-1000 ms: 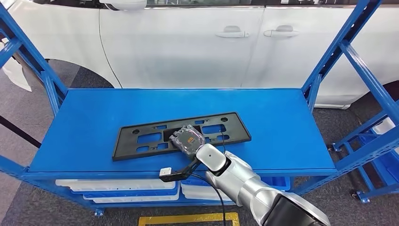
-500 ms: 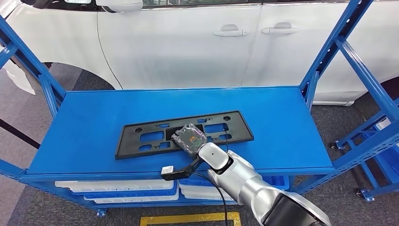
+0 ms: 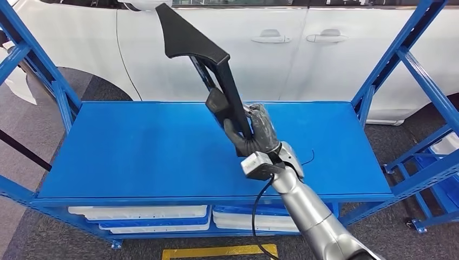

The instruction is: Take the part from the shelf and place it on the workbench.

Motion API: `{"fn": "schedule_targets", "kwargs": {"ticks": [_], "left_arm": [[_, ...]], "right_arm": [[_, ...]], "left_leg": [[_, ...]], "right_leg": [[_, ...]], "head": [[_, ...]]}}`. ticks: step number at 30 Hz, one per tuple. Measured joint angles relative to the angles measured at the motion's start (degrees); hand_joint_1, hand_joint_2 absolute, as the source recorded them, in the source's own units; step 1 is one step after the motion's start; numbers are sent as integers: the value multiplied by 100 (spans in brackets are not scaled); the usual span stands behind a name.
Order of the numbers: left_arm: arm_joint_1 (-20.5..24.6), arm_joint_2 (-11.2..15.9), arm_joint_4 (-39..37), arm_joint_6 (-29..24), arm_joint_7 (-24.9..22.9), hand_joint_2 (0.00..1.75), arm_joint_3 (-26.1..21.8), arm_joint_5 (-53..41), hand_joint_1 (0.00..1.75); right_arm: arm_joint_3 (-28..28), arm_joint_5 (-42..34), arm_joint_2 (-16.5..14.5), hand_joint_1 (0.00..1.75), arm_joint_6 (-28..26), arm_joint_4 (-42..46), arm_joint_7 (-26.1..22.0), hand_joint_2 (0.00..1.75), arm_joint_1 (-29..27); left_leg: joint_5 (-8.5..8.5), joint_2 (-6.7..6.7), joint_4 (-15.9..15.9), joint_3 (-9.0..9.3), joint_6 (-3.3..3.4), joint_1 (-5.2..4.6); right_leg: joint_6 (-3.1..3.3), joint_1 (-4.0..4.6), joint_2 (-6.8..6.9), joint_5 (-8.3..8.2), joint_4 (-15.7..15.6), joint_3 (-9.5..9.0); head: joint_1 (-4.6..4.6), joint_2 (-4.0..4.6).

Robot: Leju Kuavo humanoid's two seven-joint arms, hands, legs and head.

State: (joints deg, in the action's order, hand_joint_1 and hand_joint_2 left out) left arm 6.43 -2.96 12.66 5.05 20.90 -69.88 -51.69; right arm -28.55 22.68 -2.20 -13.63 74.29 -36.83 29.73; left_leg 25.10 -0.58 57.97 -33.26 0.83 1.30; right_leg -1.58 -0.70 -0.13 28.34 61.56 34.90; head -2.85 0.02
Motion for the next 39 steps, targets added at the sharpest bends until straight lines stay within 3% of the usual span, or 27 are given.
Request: {"fn": "schedule_targets", "kwargs": {"ticks": [2, 3, 4, 5, 6, 7, 9, 11, 14, 16, 18, 20, 21, 23, 25, 29, 31, 33, 34, 35, 36, 37, 39], "left_arm": [[15, 7, 0, -3, 1, 0, 0, 10, 0], [16, 10, 0, -6, 2, 0, 0, 15, 0], [15, 12, 0, -8, 11, 0, 0, 25, 0], [12, 13, 0, -7, 30, 0, 0, 35, 0], [10, 14, 0, -4, 56, 0, 0, 49, 0], [8, 13, -1, 0, 84, 0, 0, 61, 0], [9, 8, -2, 9, 119, 0, 0, 73, 0], [18, 7, -2, 15, 132, 0, 0, 84, 0], [20, 13, -2, 17, 143, 0, 0, 102, 0], [25, 17, -2, 26, 167, 0, 0, 114, 0], [24, 18, -2, 23, 206, 0, 0, 125, 0], [14, 18, -2, -3, 217, 0, 0, 128, 0], [12, 19, -2, -16, 208, 0, 0, 127, 0], [13, 25, -2, -29, 167, 0, 0, 125, 0], [14, 33, -2, -47, 124, 0, 0, 123, 0], [9, 34, -2, -68, 59, 0, 0, 105, 0], [20, 33, -2, -72, 34, 0, 0, 82, 0], [25, 34, -2, -72, -5, 0, 0, 60, 0], [23, 34, -2, -72, -47, 0, 0, 55, 0], [21, 35, -2, -75, -101, 0, 0, 52, 0], [17, 36, -2, -80, -167, 0, 0, 50, 0], [11, 36, -2, -90, -232, 0, 0, 46, 0], [1, 36, -2, -136, -378, 0, 0, 25, 0]], "right_arm": [[74, -472, 121, 175, -20, 495, -149, 175, -133], [83, -769, 195, 175, 5, 758, -191, 175, -186], [89, -1092, 277, 175, 87, 1084, -215, 175, -248], [103, -1373, 359, 175, 250, 1437, -220, 175, -326], [127, -1617, 424, 175, 483, 1818, -221, 175, -413], [153, -1827, 477, 175, 741, 2214, -222, 175, -495], [188, -2076, 530, 175, 1095, 2828, -222, 175, -577], [217, -2142, 566, 175, 1181, 3195, -221, 175, -643], [259, -2164, 621, 175, 1220, 3566, -221, 175, -743], [267, -2190, 623, 175, 1422, 3739, -220, 175, -769], [289, -2254, 601, 175, 1900, 3845, -219, 175, -841], [306, -2310, 552, 175, 2430, 3876, -219, 175, -953], [305, -2337, 517, 175, 2648, 3881, -219, 175, -1002], [277, -2416, 443, 175, 2951, 3881, -219, 175, -1055], [219, -2495, 376, 175, 3138, 3880, -219, 175, -1066], [110, -2608, 314, 175, 3221, 3885, -197, 175, -1063], [86, -2688, 312, 175, 3223, 3894, -174, 175, -1053], [51, -2766, 313, 175, 3226, 3899, -142, 175, -1046], [26, -2814, 314, 175, 3225, 3899, -123, 175, -1046], [2, -2866, 317, 175, 3222, 3899, -107, 175, -1046], [-20, -2922, 320, 175, 3214, 3899, -98, 175, -1045], [-37, -2976, 322, 175, 3201, 3899, -97, 175, -1043], [-58, -3075, 323, 175, 3140, 3915, -125, 175, -1040]], "left_leg": [[-4, 16, 4, -25, 41, -20], [-3, 19, 8, -32, 52, -34], [1, 19, 11, -34, 61, -49], [7, 15, 14, -30, 68, -63], [14, 7, 17, -22, 71, -75], [23, 0, 18, -13, 69, -85], [42, -6, 23, -8, 42, -109], [49, 0, 15, -8, -7, -114], [110, 10, 60, -11, -98, -111], [390, 21, 508, -200, -154, -100], [766, 23, 1283, -551, -197, -85], [850, 23, 1656, -718, -217, -77], [727, 23, 1509, -640, -213, -74], [346, 24, 716, -235, -178, -74], [122, 20, 99, 67, -119, -94], [11, 17, -38, 69, 8, -94], [-72, 28, -81, 13, 74, -69], [-147, 34, -81, -88, 101, -73], [-186, 36, -79, -143, 99, -75], [-226, 37, -77, -198, 93, -76], [-265, 37, -75, -251, 82, -76], [-306, 34, -72, -300, 68, -76], [-381, 25, -57, -377, 26, -82]], "right_leg": [[-22, -4, 2, 390, 780, 376], [-25, -5, 2, 518, 1143, 560], [-19, -4, 2, 538, 1336, 663], [-1, -1, 1, 440, 1291, 652], [30, 4, 1, 249, 1014, 528], [72, 17, 1, 20, 592, 330], [142, 59, 7, -248, -118, 5], [169, 97, 12, -272, -329, -77], [234, 64, 18, -305, -397, -106], [283, 34, 25, -325, -439, -136], [306, 41, 30, -330, -436, -141], [312, 47, 34, -336, -425, -138], [310, 48, 33, -335, -418, -138], [301, 53, 32, -331, -398, -138], [258, 75, 23, -337, -371, -119], [131, 80, 15, -330, -326, -62], [77, 66, 11, 0, 24, 76], [32, 38, 10, 507, 756, 332], [15, 26, 11, 670, 1078, 422], [4, 15, 11, 723, 1235, 428], [1, 7, 11, 663, 1165, 320], [8, -1, 11, 523, 868, 91], [45, 8, 10, 273, 14, -488]], "head": [[1, 0], [1, 0], [1, 0], [1, 0], [1, 0], [1, 0], [0, 0], [0, 0], [-1, 0], [-2, 0], [-2, 0], [-2, 0], [-2, 0], [-2, 0], [-1, 0], [-1, 0], [-1, 0], [-1, 0], [-1, 0], [-1, 0], [-1, 0], [-1, 0], [-2, 0]]}}
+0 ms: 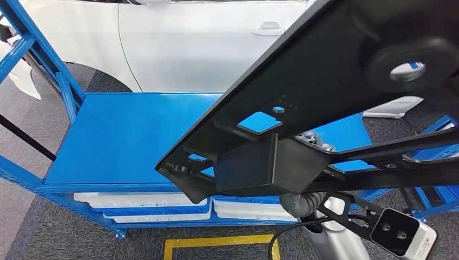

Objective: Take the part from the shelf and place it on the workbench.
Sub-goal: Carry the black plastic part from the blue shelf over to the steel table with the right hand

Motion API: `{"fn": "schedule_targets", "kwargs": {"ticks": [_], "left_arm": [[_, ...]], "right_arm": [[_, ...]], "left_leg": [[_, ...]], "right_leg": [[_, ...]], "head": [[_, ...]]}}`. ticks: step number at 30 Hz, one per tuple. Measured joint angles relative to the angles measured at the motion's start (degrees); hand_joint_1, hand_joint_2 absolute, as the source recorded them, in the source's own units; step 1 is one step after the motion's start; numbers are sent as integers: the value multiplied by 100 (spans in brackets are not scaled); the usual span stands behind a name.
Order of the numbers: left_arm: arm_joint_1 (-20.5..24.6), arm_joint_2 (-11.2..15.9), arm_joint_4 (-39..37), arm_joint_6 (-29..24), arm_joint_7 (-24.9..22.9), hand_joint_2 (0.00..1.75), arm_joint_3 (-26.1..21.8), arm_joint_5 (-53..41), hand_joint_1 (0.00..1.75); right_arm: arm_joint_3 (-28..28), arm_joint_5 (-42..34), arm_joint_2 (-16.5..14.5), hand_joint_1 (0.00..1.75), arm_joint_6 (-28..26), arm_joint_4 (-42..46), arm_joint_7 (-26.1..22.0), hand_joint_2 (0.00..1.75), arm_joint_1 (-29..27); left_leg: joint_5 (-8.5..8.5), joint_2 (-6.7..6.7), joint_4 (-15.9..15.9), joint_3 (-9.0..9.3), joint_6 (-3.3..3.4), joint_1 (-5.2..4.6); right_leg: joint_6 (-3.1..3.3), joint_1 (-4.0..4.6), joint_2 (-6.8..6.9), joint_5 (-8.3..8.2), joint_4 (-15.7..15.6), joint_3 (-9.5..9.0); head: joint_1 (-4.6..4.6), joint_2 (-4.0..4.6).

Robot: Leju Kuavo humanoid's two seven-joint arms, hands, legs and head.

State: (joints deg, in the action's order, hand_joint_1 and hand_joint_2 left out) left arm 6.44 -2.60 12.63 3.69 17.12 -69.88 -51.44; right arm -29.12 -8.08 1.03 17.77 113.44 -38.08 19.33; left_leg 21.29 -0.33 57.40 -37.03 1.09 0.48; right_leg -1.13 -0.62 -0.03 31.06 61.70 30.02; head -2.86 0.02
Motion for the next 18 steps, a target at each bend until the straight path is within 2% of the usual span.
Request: {"fn": "schedule_targets", "kwargs": {"ticks": [1, 2, 4, 5, 6, 7, 9, 10, 11, 12, 13, 14, 16, 17, 18], "left_arm": [[-5, 0, 0, -40, -82, 0, 0, -9, 0], [-10, 1, 0, -90, -168, 0, 0, -13, 0], [-27, 4, 0, -196, -313, 0, -2, 9, 0], [-37, 10, 0, -236, -365, 0, -4, 25, 0], [-48, 16, 0, -267, -404, 0, -7, 42, 0], [-59, 23, 0, -285, -426, 0, -10, 58, 0], [-68, 37, 0, -307, -446, 0, -20, 90, 0], [-69, 42, 0, -310, -447, 0, -27, 101, 0], [-69, 46, 0, -310, -449, 0, -37, 105, 0], [-70, 48, 0, -310, -451, 0, -45, 109, 0], [-70, 48, 0, -311, -453, 0, -51, 112, 0], [-67, 49, 0, -314, -453, 0, -56, 118, 0], [-50, 62, 1, -321, -448, 0, -62, 136, 0], [-43, 70, 2, -323, -442, 0, -66, 147, 0], [-39, 78, 2, -324, -439, 0, -73, 156, 0]], "right_arm": [[-6, -40, 0, 175, -49, 20, -22, 175, -3], [-10, -72, 0, 175, -105, 48, -44, 175, -7], [-13, -97, 0, 175, -193, 104, -64, 175, -22], [-14, -89, -2, 175, -216, 128, -66, 175, -26], [-15, -71, -5, 175, -229, 152, -66, 175, -33], [-16, -49, -10, 175, -235, 173, -67, 175, -41], [-18, -12, -21, 175, -243, 207, -68, 175, -60], [-19, -3, -24, 175, -243, 214, -68, 175, -74], [-19, 1, -26, 175, -243, 218, -69, 175, -86], [-19, 3, -26, 175, -243, 221, -70, 175, -96], [-19, 3, -28, 175, -236, 226, -74, 175, -104], [-19, 5, -37, 175, -218, 235, -78, 175, -109], [-19, 14, -75, 175, -161, 272, -84, 175, -114], [-19, 20, -101, 175, -135, 289, -84, 175, -113], [-19, 24, -124, 175, -123, 300, -82, 175, -113]], "left_leg": [[-39, -5, 0, -20, -30, -4], [-77, -7, 0, -32, -64, -6], [-164, -10, -28, -44, -142, -6], [-147, -9, -13, -71, -177, 0], [-35, -8, 68, -118, -208, 4], [178, -6, 258, -191, -236, 9], [771, 0, 964, -385, -281, 24], [970, 1, 1340, -455, -300, 26], [1041, 1, 1598, -460, -312, 26], [988, 1, 1667, -375, -315, 26], [857, 1, 1523, -187, -307, 25], [730, 1, 1193, 98, -289, 24], [709, -2, 384, 691, -224, 2], [752, -4, 111, 863, -185, -14], [792, -7, -25, 926, -145, -32]], "right_leg": [[24, 15, -2, -72, -301, -188], [46, 32, -4, -92, -460, -271], [107, 45, -3, -153, -500, -224], [149, 36, 6, -200, -521, -188], [198, 26, 15, -264, -534, -139], [240, 14, 25, -335, -552, -78], [286, 27, 36, -456, -547, 66], [290, 35, 40, -512, -538, 145], [289, 42, 43, -567, -522, 227], [283, 46, 46, -616, -501, 311], [275, 49, 46, -660, -474, 392], [264, 51, 46, -700, -443, 464], [221, 68, 44, -769, -389, 568], [193, 71, 46, -806, -377, 590], [159, 72, 48, -846, -376, 603]], "head": [[-1, 0], [-1, 0], [1, 0], [1, 0], [2, 0], [1, 0], [1, 0], [0, 0], [0, 0], [0, 0], [0, 0], [0, 0], [0, 0], [1, 0], [1, 0]]}}
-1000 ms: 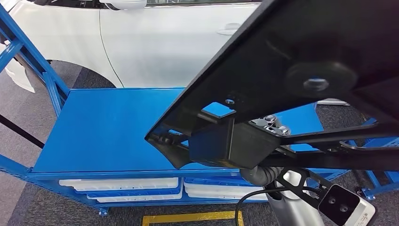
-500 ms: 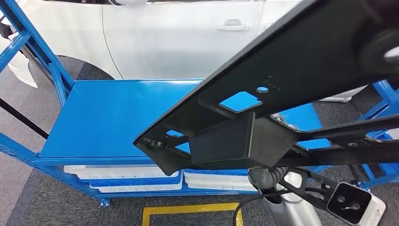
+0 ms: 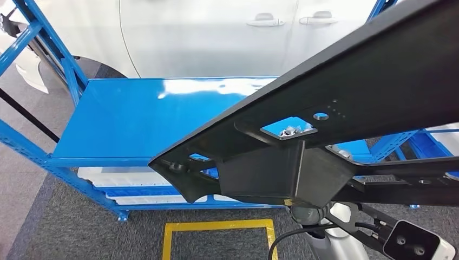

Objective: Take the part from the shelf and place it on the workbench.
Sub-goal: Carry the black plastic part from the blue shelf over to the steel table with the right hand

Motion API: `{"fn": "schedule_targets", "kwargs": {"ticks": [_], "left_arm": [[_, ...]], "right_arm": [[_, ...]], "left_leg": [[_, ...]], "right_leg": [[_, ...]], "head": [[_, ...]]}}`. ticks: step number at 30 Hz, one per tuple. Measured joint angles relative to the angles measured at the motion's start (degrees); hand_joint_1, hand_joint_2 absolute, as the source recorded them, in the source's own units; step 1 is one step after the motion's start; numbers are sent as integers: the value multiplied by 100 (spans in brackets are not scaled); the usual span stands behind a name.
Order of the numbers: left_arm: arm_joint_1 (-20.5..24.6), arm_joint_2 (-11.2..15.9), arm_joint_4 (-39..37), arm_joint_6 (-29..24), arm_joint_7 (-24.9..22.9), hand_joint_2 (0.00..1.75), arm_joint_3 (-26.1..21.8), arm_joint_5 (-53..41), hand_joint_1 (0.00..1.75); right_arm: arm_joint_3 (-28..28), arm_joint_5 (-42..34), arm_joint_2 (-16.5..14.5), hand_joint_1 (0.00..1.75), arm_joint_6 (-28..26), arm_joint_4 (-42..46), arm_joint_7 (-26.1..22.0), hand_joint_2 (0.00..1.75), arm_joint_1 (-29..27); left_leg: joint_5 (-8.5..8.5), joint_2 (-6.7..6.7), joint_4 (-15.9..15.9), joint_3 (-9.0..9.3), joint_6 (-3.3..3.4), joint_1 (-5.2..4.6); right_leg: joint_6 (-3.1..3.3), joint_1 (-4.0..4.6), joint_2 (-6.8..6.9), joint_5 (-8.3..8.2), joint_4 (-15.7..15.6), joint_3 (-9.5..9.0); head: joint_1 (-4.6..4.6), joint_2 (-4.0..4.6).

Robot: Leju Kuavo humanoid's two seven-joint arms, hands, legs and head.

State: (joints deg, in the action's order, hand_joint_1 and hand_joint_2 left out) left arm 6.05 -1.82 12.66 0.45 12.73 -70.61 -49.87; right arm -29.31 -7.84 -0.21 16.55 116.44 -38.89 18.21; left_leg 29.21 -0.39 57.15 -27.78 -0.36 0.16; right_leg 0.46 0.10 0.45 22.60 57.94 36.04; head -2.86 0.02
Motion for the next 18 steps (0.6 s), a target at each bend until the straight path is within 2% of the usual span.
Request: {"fn": "schedule_targets", "kwargs": {"ticks": [2, 3, 4, 5, 6, 7, 8, 9, 10, 11, 12, 13, 14, 15, 17, 18], "left_arm": [[-6, 4, -1, -1, 4, 0, -19, 14, 0], [-6, 4, -1, -2, 3, 0, -27, 19, 0], [-4, 3, -1, -2, 3, 0, -31, 23, 0], [-1, 1, -1, -2, 3, 0, -32, 29, 0], [-1, 1, -1, -2, 2, 0, -33, 36, 0], [-3, 1, 0, -4, 0, 0, -35, 42, 0], [-7, 1, 0, -6, -3, 0, -37, 48, 0], [-9, 1, 0, -8, -8, 0, -38, 52, 0], [-9, 1, -1, -10, -17, 0, -39, 52, 0], [-8, -1, -1, -10, -26, 0, -39, 52, 0], [-8, -2, -1, -9, -35, 0, -40, 52, 0], [-7, -5, -2, -9, -43, 0, -40, 51, 0], [-8, -7, -2, -8, -47, 0, -40, 49, 0], [-8, -9, -2, -8, -51, 0, -40, 46, 0], [-15, -9, -2, -9, -56, 0, -40, 33, 0], [-22, -9, -2, -10, -58, 0, -40, 28, 0]], "right_arm": [[2, 4, -31, 175, 3, 6, 3, 175, 0], [3, 5, -39, 175, 3, 10, 4, 175, -1], [5, 4, -44, 175, 11, 14, 7, 175, -1], [8, -1, -45, 175, 36, 16, 12, 175, -3], [9, -10, -46, 175, 76, 17, 19, 175, -3], [10, -22, -46, 175, 124, 14, 27, 175, -6], [11, -35, -46, 175, 179, 7, 41, 175, -6], [11, -44, -46, 175, 231, -3, 61, 175, -3], [11, -50, -46, 175, 278, -15, 82, 175, 5], [11, -55, -46, 175, 319, -28, 102, 175, 20], [11, -63, -48, 175, 352, -40, 115, 175, 45], [13, -71, -51, 175, 378, -49, 122, 175, 72], [15, -82, -55, 175, 397, -57, 124, 175, 97], [17, -96, -59, 175, 414, -63, 126, 175, 123], [22, -116, -62, 175, 448, -86, 131, 175, 160], [24, -122, -62, 175, 463, -100, 135, 175, 181]], "left_leg": [[-79, 13, -51, -56, 79, 5], [-140, 27, -70, -98, 125, 17], [-213, 41, -92, -151, 164, 32], [-288, 54, -102, -220, 193, 42], [-358, 55, -100, -307, 208, 41], [-425, 57, -93, -398, 206, 41], [-492, 58, -80, -499, 197, 41], [-555, 60, -63, -600, 186, 42], [-613, 61, -43, -696, 171, 43], [-666, 60, -20, -785, 152, 44], [-714, 57, 5, -858, 128, 41], [-759, 53, 28, -912, 100, 36], [-805, 50, 39, -941, 68, 31], [-856, 47, 37, -956, 31, 28], [-944, 42, 9, -973, -45, 39], [-891, 39, 42, -1009, -75, 48]], "right_leg": [[-69, -12, -4, -52, -2, 16], [-99, -18, -14, 37, 62, 55], [-127, -25, -24, 234, 225, 122], [-152, -38, -32, 516, 499, 217], [-175, -47, -35, 820, 862, 328], [-198, -57, -35, 1038, 1230, 417], [-217, -68, -35, 1116, 1507, 449], [-230, -79, -35, 1064, 1623, 398], [-235, -89, -34, 913, 1529, 242], [-231, -96, -34, 746, 1249, -12], [-216, -95, -35, 681, 834, -322], [-188, -85, -40, 684, 420, -605], [-154, -70, -45, 728, 114, -795], [-116, -50, -49, 782, -57, -885], [-20, -40, -41, 710, -107, -839], [34, -46, -31, 650, -116, -789]], "head": [[0, 0], [0, 0], [1, 0], [1, 0], [1, 0], [1, 0], [0, 0], [0, 0], [0, 0], [0, 0], [0, 0], [-2, 0], [-2, 0], [-3, 0], [-3, 0], [-4, 0]]}}
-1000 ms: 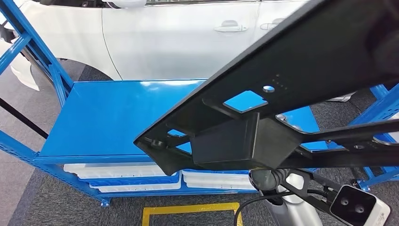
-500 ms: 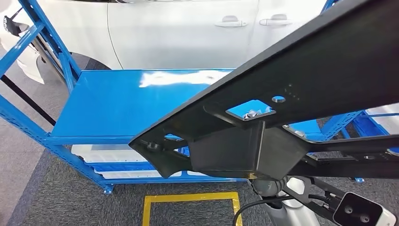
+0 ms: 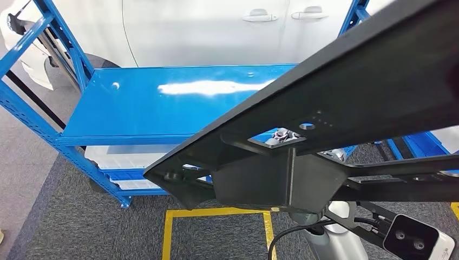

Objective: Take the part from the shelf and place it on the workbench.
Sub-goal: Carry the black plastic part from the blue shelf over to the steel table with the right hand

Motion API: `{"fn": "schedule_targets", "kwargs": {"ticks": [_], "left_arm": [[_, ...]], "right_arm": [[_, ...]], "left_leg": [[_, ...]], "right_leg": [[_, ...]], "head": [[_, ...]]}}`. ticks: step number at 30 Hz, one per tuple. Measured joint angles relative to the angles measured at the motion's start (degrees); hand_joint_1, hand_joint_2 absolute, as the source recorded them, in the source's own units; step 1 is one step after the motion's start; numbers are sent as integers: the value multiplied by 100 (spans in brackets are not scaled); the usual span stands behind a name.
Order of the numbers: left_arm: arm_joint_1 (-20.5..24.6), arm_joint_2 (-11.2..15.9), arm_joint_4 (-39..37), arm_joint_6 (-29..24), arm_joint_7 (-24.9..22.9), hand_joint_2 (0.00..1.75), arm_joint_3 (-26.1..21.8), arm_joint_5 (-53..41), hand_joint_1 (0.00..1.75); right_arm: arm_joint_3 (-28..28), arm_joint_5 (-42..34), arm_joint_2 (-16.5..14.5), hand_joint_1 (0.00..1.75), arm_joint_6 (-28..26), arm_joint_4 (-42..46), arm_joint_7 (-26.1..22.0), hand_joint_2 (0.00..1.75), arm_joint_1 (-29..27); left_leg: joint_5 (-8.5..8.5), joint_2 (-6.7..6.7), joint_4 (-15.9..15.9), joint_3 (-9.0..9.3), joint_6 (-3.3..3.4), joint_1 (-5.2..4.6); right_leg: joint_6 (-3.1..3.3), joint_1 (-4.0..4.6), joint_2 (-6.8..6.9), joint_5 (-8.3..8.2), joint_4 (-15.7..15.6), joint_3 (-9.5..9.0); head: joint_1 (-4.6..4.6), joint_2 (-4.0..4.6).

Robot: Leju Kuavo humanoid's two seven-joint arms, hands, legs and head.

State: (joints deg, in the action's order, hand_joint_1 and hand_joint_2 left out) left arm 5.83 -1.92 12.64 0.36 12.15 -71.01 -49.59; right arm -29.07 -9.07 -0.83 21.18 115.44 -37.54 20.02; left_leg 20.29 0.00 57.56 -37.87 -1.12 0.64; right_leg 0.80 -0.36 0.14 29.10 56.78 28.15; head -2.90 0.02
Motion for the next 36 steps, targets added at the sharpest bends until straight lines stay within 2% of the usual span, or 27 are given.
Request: {"fn": "schedule_targets", "kwargs": {"ticks": [1, 2, 4, 5, 6, 7, 8, 9, 11, 12, 13, 15, 16, 17, 19, 20, 21, 22, 23, 24, 26, 27, 28, 30, 32, 35, 36], "left_arm": [[-8, -1, -1, -1, -1, 0, 0, -5, 0], [-12, -2, 0, -1, -2, 0, 0, -7, 0], [-16, -4, 1, -3, -2, 0, 0, -9, 0], [-15, -3, 2, -6, -2, 0, 0, -7, 0], [-15, -3, 2, -10, -2, 0, 0, -1, 0], [-15, -3, 2, -16, -2, 0, 0, 10, 0], [-13, -3, 2, -24, -2, 0, 0, 21, 0], [-7, 0, 2, -35, -2, 0, -1, 30, 0], [10, 7, 2, -57, -2, 0, -7, 38, 0], [16, 9, 3, -65, -1, 0, -14, 38, 0], [18, 8, 3, -71, -1, 0, -23, 39, 0], [15, 2, 3, -78, -3, 0, -42, 39, 0], [16, -1, 3, -79, -5, 0, -50, 39, 0], [18, -4, 3, -79, -7, 0, -56, 39, 0], [17, -8, 3, -79, -9, 0, -69, 39, 0], [14, -9, 3, -80, -9, 0, -74, 39, 0], [12, -11, 3, -81, -8, 0, -79, 39, 0], [11, -13, 3, -84, -8, 0, -83, 39, 0], [11, -14, 3, -88, -7, 0, -85, 39, 0], [11, -15, 3, -96, -7, 0, -87, 39, 0], [11, -16, 3, -112, -8, 0, -90, 40, 0], [10, -16, 4, -120, -12, 0, -91, 41, 0], [8, -16, 3, -126, -18, 0, -92, 41, 0], [0, -15, 3, -134, -30, 0, -92, 41, 0], [-15, -14, 3, -137, -35, 0, -93, 41, 0], [-30, -6, 3, -137, -34, 0, -93, 38, 0], [-33, -3, 3, -133, -32, 0, -93, 36, 0]], "right_arm": [[1, -4, -1, 175, 13, -13, 4, 175, 16], [2, -6, -1, 175, 21, -26, 6, 175, 28], [1, -12, -1, 175, 33, -50, 6, 175, 39], [1, -19, 0, 175, 39, -68, 6, 175, 47], [0, -29, 0, 175, 44, -90, 6, 175, 64], [0, -46, 0, 175, 46, -117, 5, 175, 93], [0, -73, 0, 175, 46, -148, 3, 175, 133], [1, -107, 0, 175, 45, -178, -2, 175, 177], [1, -180, 1, 175, 35, -233, -24, 175, 262], [-2, -213, 5, 175, 23, -267, -47, 175, 303], [-5, -252, 17, 175, 3, -311, -77, 175, 345], [-11, -327, 74, 175, -50, -417, -127, 175, 428], [-12, -356, 112, 175, -71, -464, -138, 175, 462], [-13, -370, 148, 175, -81, -501, -140, 175, 487], [-13, -386, 203, 175, -83, -564, -142, 175, 512], [-14, -399, 226, 175, -83, -596, -142, 175, 517], [-15, -422, 249, 175, -84, -634, -142, 175, 528], [-18, -452, 269, 175, -85, -673, -142, 175, 547], [-20, -496, 287, 175, -91, -713, -142, 175, 576], [-27, -556, 304, 175, -107, -752, -142, 175, 616], [-49, -673, 336, 175, -148, -812, -143, 175, 690], [-61, -713, 355, 175, -153, -832, -144, 175, 710], [-68, -724, 370, 175, -137, -845, -144, 175, 708], [-70, -706, 395, 175, -70, -857, -144, 175, 672], [-70, -663, 403, 175, -14, -862, -143, 175, 641], [-62, -503, 403, 175, 106, -863, -143, 175, 530], [-56, -446, 403, 175, 140, -863, -143, 175, 478]], "left_leg": [[166, -3, 125, -58, -27, 8], [432, -3, 362, -138, -48, 17], [1009, -3, 1102, -318, -88, 18], [1145, -3, 1442, -365, -100, 18], [1143, -3, 1648, -343, -102, 17], [1028, -3, 1649, -224, -94, 17], [877, -3, 1426, 9, -72, 15], [791, -4, 1040, 324, -38, 10], [840, -6, 218, 894, 39, -21], [899, -7, -15, 1026, 73, -41], [908, -8, -115, 1055, 104, -61], [789, 10, -155, 977, 176, -41], [712, 24, -173, 922, 215, -26], [629, 38, -192, 854, 243, -8], [484, 48, -186, 678, 268, -13], [417, 49, -176, 581, 264, -14], [358, 50, -162, 483, 257, -15], [308, 50, -145, 389, 245, -15], [262, 50, -124, 301, 230, -14], [222, 50, -96, 225, 210, -14], [152, 47, -40, 124, 158, -28], [119, 45, -22, 104, 127, -34], [85, 45, -21, 96, 92, -37], [40, 43, -24, 84, 15, -19], [238, 37, 184, -18, -44, 0], [918, 36, 1282, -407, -107, 13], [1036, 36, 1593, -492, -119, 14]], "right_leg": [[50, -9, 11, -74, -17, 64], [88, -15, 20, -150, -28, 139], [120, 4, 26, -289, -19, 313], [123, 15, 28, -355, -6, 405], [122, 25, 30, -419, 11, 502], [117, 34, 30, -479, 31, 598], [108, 43, 29, -537, 52, 688], [96, 49, 29, -590, 75, 764], [48, 65, 32, -689, 99, 855], [16, 64, 37, -735, 98, 869], [-20, 62, 42, -785, 87, 875], [-90, 54, 38, -808, 95, 913], [-121, 50, 28, -679, 184, 966], [-152, 43, 18, -447, 375, 1043], [-206, 14, 7, 148, 1065, 1231], [-230, 2, 7, 317, 1426, 1296], [-247, -9, 8, 342, 1673, 1302], [-256, -19, 8, 237, 1737, 1226], [-258, -29, 8, 67, 1597, 1049], [-249, -36, 9, -70, 1265, 772], [-194, -22, 7, -47, 458, 196], [-154, -10, 5, 35, 184, 26], [-110, 6, 3, 96, 53, -38], [-5, 11, 10, 40, 3, -9], [91, 0, 20, -55, -35, 35], [142, 11, 22, -152, -34, 141], [143, 20, 22, -173, -22, 178]], "head": [[0, 0], [0, 0], [-1, 0], [-1, 0], [-1, 0], [-1, 0], [-1, 0], [-1, 0], [0, 0], [1, 0], [1, 0], [1, 0], [1, 0], [2, 0], [2, 0], [2, 0], [1, 0], [1, 0], [1, 0], [1, 0], [0, 0], [0, 0], [-1, 0], [-1, 0], [-2, 0], [-2, 0], [-1, 0]]}}
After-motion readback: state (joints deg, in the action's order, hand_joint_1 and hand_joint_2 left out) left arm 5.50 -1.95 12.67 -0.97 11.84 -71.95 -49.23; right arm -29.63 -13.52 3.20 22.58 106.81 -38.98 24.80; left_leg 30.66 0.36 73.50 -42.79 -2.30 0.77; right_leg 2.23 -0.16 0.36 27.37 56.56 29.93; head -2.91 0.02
